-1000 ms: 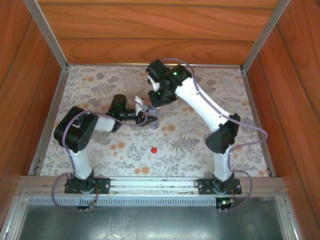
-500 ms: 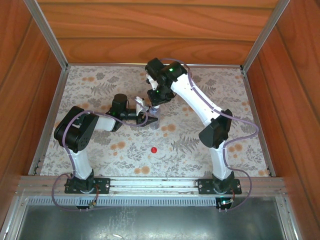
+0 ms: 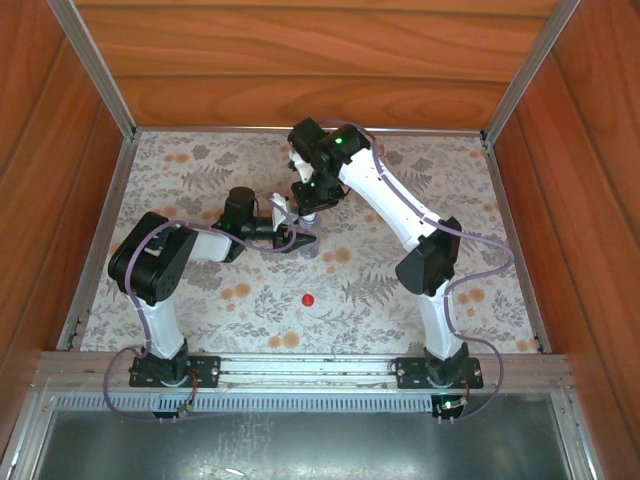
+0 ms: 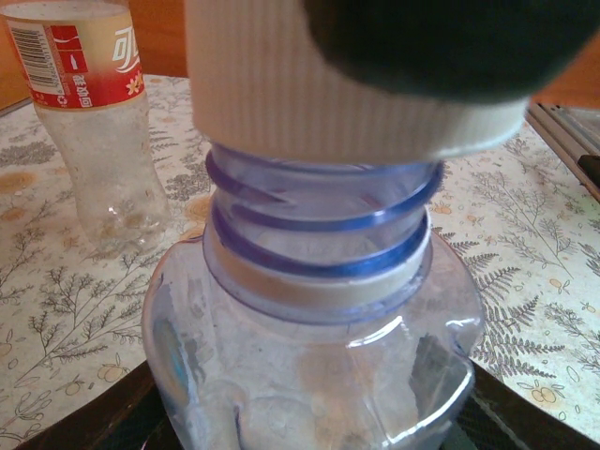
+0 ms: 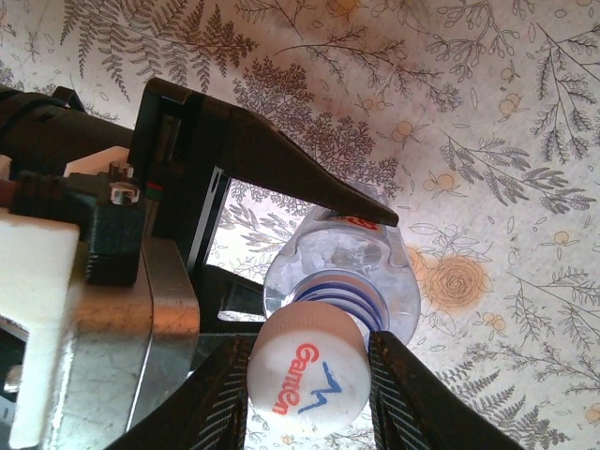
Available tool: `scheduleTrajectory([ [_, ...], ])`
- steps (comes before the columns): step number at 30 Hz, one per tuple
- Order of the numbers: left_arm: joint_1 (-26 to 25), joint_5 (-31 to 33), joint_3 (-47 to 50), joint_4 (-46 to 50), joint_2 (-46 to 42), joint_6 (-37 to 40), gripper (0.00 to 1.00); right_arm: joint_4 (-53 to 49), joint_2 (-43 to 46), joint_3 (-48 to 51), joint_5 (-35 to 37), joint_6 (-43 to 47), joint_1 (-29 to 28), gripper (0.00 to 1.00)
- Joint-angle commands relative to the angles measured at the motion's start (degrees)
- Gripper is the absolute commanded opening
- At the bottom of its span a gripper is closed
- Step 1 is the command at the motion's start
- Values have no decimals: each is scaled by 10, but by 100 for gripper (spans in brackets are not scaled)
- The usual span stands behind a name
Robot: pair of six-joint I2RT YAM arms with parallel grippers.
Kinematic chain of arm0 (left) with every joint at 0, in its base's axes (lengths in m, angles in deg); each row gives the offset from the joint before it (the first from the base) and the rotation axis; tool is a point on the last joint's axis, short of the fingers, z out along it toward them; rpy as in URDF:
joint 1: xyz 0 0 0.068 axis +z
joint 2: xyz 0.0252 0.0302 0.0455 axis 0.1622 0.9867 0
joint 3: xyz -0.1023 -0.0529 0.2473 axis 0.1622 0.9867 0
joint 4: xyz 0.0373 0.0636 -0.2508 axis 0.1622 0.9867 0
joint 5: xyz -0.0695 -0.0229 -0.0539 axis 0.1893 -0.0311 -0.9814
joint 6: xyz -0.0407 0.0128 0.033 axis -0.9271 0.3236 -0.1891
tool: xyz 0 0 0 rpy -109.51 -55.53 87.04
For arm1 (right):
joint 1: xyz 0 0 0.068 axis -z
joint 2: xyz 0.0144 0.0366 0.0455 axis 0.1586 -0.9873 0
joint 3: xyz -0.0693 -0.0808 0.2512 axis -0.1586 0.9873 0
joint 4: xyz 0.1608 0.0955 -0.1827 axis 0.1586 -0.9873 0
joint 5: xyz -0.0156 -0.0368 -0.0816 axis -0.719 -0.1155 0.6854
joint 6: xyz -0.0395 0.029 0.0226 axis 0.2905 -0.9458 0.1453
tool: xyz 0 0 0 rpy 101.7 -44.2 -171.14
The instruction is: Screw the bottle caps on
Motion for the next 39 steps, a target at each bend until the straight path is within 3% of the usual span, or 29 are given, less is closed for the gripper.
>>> scheduleTrajectory([
  [1,-7,-10,-5,33,17,11,60,-10,-10,1,-7,11,0,36],
  [29,-9,-10,-5,41,16,19,60,-46,-24,-26,92,29,-23,36],
  [39,-9,-10,-4,42,14,21,60,-33,-25,-10,92,24,-28,37],
])
